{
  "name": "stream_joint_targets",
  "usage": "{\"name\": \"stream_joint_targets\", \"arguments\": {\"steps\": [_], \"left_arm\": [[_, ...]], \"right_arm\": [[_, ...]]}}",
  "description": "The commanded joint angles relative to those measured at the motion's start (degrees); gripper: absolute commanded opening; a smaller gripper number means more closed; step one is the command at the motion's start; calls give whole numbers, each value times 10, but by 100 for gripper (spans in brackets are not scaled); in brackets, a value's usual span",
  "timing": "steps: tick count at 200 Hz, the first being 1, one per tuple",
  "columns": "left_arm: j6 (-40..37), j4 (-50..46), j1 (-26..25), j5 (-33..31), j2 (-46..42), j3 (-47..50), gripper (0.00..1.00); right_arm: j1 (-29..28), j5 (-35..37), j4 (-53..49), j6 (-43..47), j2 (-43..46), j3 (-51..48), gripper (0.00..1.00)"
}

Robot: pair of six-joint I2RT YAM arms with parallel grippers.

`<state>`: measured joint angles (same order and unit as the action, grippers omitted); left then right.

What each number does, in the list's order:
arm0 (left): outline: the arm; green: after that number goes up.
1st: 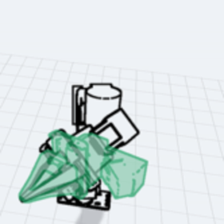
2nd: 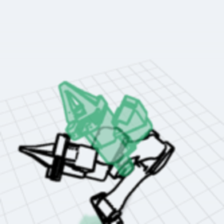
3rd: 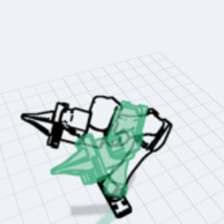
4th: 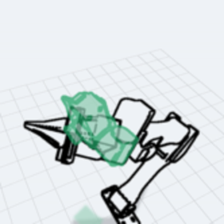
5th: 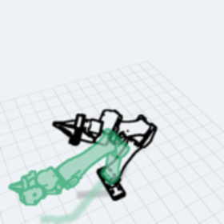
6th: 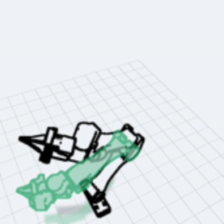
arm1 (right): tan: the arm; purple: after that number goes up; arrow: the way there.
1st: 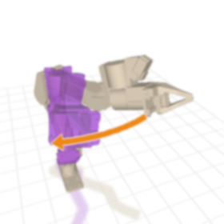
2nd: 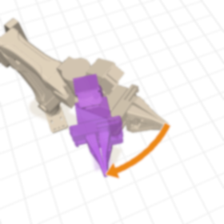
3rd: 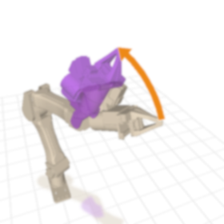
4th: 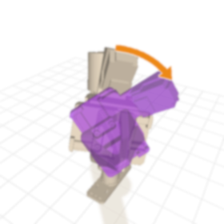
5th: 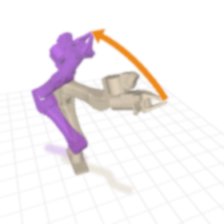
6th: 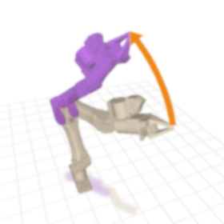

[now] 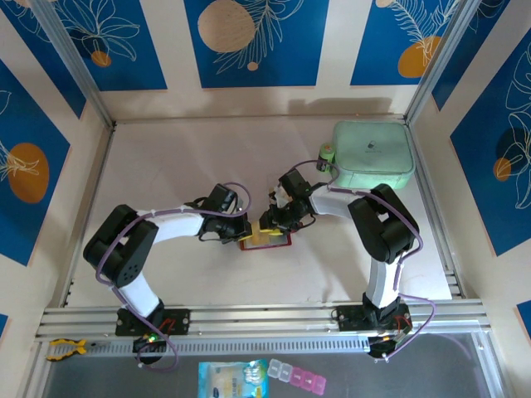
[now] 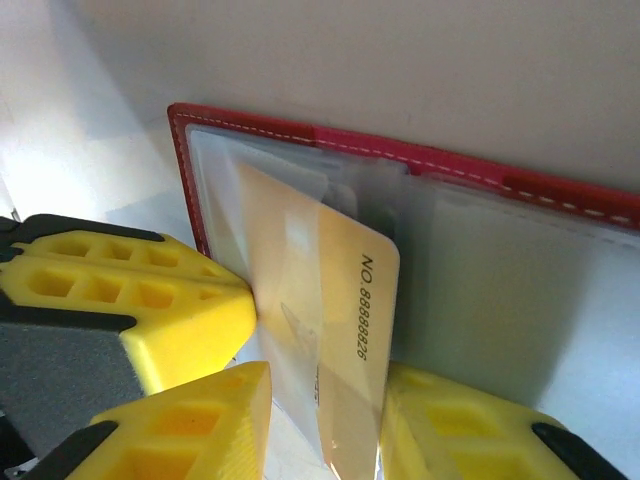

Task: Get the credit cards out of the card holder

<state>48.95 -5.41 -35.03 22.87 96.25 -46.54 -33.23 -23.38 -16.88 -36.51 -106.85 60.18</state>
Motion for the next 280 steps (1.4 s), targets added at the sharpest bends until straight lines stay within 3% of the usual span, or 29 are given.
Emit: {"name": "stream_joint_targets", "arguments": {"steps": [1,130,239,280], "left_arm": [[-9,-19,-2,-13,16,9,0],[-8,-18,-1,-13,17,9,0],[-6,-13,-1,-16,9,11,0],[-3,-9,-1,-13,-5,-1,0]], "right_arm": [[4,-23,10,-6,8,-2,33],[11,7,-23,7,32,-3,10],[31,60,-129,73,100,17,6],[45,74,-191,170,124,53,6]]}}
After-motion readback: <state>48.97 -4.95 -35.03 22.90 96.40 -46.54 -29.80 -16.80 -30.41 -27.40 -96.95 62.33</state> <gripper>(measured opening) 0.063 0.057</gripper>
